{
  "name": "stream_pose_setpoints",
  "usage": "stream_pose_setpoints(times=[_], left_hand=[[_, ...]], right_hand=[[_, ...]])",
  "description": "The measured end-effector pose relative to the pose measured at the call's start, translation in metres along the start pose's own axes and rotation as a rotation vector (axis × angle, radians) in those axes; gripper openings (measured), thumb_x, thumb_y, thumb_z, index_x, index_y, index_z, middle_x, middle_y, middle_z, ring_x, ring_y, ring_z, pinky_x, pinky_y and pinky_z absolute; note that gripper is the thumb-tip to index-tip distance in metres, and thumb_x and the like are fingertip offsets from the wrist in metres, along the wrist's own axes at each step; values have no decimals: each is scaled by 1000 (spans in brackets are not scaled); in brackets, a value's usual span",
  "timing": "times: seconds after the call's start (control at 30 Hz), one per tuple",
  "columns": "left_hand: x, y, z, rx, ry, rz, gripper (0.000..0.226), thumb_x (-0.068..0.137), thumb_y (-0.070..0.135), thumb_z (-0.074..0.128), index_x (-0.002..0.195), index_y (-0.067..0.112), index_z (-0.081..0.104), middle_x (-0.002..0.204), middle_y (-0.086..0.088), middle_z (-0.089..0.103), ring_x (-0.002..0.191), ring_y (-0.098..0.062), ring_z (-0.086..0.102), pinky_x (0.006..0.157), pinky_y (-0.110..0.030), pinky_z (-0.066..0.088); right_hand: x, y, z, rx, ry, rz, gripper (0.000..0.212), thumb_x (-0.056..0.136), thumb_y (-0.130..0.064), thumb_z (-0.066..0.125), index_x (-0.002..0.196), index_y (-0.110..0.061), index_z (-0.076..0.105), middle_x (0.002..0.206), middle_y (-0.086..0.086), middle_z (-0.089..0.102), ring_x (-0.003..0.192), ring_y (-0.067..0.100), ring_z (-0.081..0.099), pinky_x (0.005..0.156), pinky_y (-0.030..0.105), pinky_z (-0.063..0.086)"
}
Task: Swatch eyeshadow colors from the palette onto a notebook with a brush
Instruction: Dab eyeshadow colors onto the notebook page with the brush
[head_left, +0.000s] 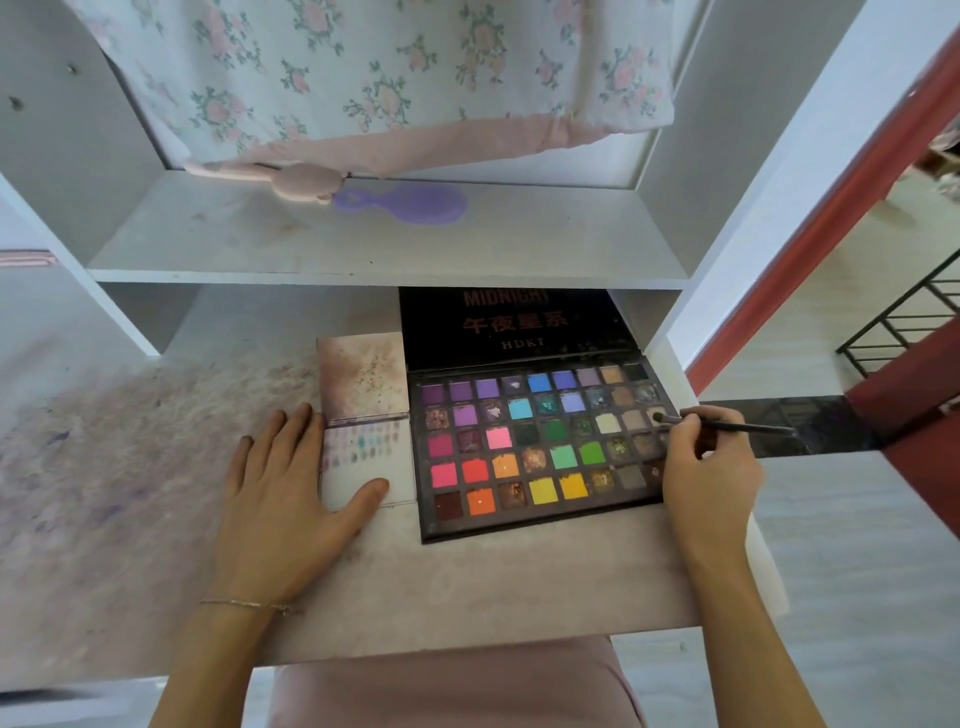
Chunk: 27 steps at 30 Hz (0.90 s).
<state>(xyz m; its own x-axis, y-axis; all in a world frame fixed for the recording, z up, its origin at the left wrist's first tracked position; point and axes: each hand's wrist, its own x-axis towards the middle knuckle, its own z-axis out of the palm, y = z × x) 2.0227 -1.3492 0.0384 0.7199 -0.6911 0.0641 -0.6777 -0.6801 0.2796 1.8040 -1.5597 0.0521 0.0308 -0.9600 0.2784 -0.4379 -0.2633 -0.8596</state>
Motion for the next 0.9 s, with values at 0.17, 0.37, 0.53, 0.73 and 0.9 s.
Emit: stream_pose_setpoints(times=[0.17,0.37,0.53,0.73,0.9], left_hand=[[1,1,0,-11,6,5,107,58,78,15,144,14,20,153,-2,17,142,-18,7,114,-35,-3],[0,2,-1,-9,8,7,108,58,79,14,144,14,20,153,-1,17,142,-17,7,113,-34,-4],[0,1,-1,0,4,3,108,58,79,12,145,15,18,154,0,15,142,-16,5,113,-33,-5],[0,2,0,1,8,5,108,58,79,13,144,15,20,153,-1,17,142,-17,6,113,-33,-4],[0,2,-1,3,-6,4,109,57,79,9,145,16,15,154,0,12,142,-16,2,113,-32,-7]], right_hand=[[-1,-1,0,12,13,-15,11,91,-10,47,87,-19,50,69,-15,51,64,-2,50,53,-3,35],[0,-1,0,7,1,-17,11,91,-9,47,87,-19,50,70,-15,51,65,0,50,54,-4,34],[-1,-1,1,-11,-19,-41,12,91,-10,47,87,-21,50,70,-16,51,66,-1,51,53,-3,36],[-6,-6,2,19,-30,-137,20,89,-5,49,83,-25,49,68,-16,51,62,0,52,56,-2,37],[-18,-17,10,119,-160,-133,29,90,-7,48,81,-35,49,72,-10,56,65,6,56,52,6,43]])
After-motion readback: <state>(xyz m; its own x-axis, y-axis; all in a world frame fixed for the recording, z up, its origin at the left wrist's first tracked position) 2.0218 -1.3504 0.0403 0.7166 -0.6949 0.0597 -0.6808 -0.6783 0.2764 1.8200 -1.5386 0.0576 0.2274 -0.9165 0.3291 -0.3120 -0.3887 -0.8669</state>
